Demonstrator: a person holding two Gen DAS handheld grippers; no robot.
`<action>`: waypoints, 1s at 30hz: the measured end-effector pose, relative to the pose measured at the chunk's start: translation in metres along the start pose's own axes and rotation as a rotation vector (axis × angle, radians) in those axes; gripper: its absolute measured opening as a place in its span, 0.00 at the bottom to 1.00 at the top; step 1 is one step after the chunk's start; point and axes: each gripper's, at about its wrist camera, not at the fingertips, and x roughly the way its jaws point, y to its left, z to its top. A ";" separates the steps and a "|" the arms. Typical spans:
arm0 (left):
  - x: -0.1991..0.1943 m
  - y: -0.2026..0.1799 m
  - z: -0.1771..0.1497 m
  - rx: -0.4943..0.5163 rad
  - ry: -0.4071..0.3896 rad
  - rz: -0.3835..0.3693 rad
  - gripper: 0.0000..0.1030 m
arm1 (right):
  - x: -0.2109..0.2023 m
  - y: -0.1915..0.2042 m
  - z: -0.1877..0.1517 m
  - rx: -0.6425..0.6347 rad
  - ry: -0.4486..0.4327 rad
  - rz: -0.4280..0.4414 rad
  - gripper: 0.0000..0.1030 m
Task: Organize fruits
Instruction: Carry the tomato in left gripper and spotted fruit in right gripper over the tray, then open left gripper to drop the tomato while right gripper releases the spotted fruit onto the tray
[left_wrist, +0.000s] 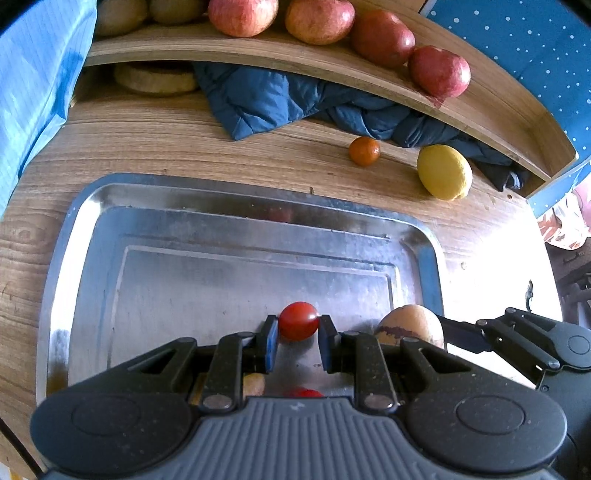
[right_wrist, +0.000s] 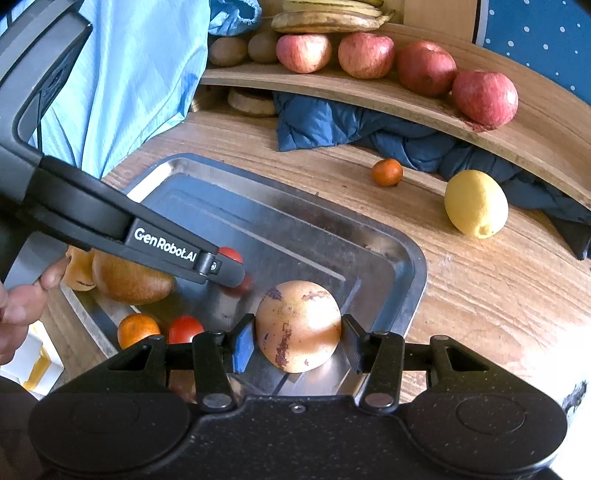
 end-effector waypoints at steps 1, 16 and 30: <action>0.000 0.000 -0.001 0.002 -0.001 0.000 0.24 | 0.000 0.000 -0.001 0.001 0.001 -0.001 0.49; -0.002 0.000 -0.003 0.008 -0.012 0.019 0.24 | -0.003 -0.001 -0.006 0.008 0.006 -0.007 0.50; -0.016 -0.002 -0.008 0.008 -0.039 0.032 0.49 | -0.013 -0.004 -0.010 0.003 -0.018 -0.006 0.56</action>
